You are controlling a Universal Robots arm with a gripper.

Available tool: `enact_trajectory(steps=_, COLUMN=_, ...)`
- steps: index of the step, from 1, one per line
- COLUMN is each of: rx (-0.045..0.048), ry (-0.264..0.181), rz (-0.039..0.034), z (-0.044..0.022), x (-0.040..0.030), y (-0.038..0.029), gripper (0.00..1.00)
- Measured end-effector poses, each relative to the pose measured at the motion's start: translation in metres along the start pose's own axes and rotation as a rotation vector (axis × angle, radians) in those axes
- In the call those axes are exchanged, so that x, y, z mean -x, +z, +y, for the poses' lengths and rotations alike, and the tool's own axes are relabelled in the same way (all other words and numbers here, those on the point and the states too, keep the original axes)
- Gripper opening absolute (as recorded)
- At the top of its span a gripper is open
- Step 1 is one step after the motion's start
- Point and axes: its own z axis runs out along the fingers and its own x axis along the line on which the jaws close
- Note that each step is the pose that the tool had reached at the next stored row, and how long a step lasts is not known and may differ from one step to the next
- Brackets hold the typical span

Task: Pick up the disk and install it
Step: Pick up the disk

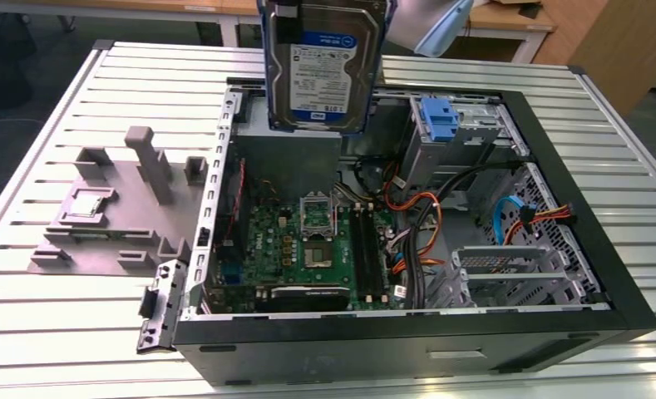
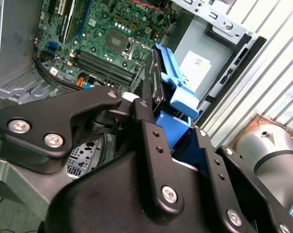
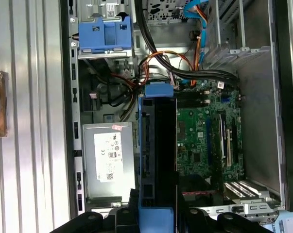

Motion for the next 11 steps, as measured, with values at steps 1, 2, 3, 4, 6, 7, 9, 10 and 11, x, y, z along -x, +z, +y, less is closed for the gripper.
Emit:
enact_trajectory(steps=1, rx=0.0, ry=0.0, rz=0.0001, z=0.0019, x=0.0001, y=0.0001, gripper=0.37)
enact_trajectory(steps=2, rx=0.0, ry=0.0, rz=0.0001, z=0.0036, x=0.0003, y=0.0002, gripper=0.37)
enact_trajectory(steps=3, rx=0.0001, ry=0.0, rz=0.0001, z=0.0051, x=0.0006, y=0.0003, gripper=0.37)
enact_trajectory(steps=4, rx=0.0001, ry=0.0, rz=0.0001, z=0.0066, x=0.0008, y=0.0003, gripper=0.37)
enact_trajectory(steps=6, rx=0.0001, ry=0.001, rz=0.0001, z=0.0096, x=0.0012, y=0.0004, gripper=0.37)
enact_trajectory(steps=7, rx=0.0, ry=0.001, rz=0.0001, z=0.0111, x=0.0014, y=0.0005, gripper=0.37)
enact_trajectory(steps=9, rx=0.0, ry=0.001, rz=0.0, z=0.0142, x=0.0018, y=0.0006, gripper=0.37)
enact_trajectory(steps=10, rx=0.0, ry=0.001, rz=0.0, z=0.0159, x=0.002, y=0.0006, gripper=0.37)
enact_trajectory(steps=11, rx=0.0, ry=0.001, rz=0.0001, z=0.0174, x=0.0023, y=0.0007, gripper=0.37)
